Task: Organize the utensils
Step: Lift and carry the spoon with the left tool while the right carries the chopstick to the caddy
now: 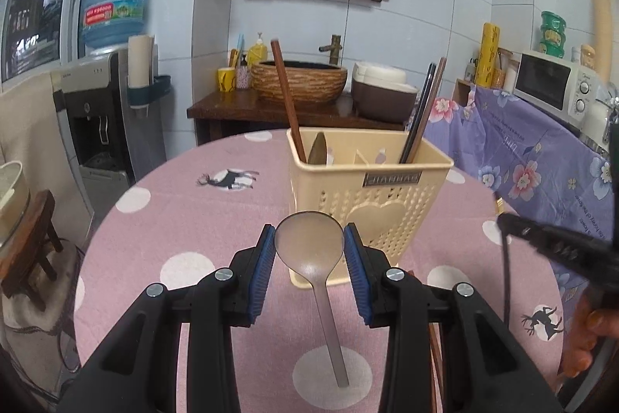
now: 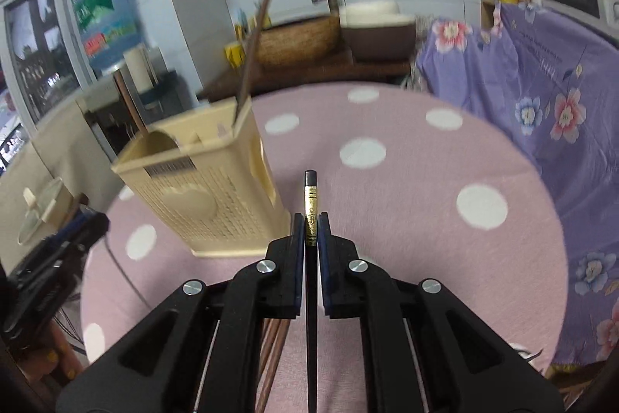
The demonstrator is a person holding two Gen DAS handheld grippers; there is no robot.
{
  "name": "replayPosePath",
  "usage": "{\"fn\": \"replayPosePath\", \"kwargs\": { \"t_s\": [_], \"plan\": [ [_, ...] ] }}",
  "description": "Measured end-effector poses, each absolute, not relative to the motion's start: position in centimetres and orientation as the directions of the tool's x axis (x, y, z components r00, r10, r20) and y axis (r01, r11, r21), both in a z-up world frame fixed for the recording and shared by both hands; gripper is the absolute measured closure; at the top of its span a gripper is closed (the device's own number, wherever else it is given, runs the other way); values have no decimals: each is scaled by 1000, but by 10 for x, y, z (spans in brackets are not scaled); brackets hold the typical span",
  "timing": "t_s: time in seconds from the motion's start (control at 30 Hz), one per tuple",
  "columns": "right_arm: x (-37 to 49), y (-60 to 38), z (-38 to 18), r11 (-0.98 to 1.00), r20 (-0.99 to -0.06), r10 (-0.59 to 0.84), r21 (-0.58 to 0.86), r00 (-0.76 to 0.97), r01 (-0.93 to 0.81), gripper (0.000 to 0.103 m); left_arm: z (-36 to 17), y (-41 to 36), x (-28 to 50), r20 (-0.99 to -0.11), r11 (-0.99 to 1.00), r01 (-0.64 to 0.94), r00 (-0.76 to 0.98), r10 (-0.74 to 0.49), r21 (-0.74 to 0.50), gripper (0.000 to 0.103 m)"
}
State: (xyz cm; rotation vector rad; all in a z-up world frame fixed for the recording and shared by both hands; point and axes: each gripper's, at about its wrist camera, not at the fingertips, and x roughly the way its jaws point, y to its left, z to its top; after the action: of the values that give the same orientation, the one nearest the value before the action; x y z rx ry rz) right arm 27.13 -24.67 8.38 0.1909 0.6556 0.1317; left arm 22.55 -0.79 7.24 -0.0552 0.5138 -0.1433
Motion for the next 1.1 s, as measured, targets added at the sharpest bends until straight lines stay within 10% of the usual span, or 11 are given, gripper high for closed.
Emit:
{"fn": "replayPosePath", "kwargs": {
  "t_s": [0.83, 1.1],
  "plan": [
    [234, -266, 153, 971, -465, 222, 189, 857, -149, 95, 108, 7, 224, -423, 984, 147, 889, -177, -103, 67],
    [248, -251, 249, 958, -306, 275, 169, 911, -232, 95, 196, 8, 242, -272, 976, 183, 939, -209, -117, 67]
  ]
}}
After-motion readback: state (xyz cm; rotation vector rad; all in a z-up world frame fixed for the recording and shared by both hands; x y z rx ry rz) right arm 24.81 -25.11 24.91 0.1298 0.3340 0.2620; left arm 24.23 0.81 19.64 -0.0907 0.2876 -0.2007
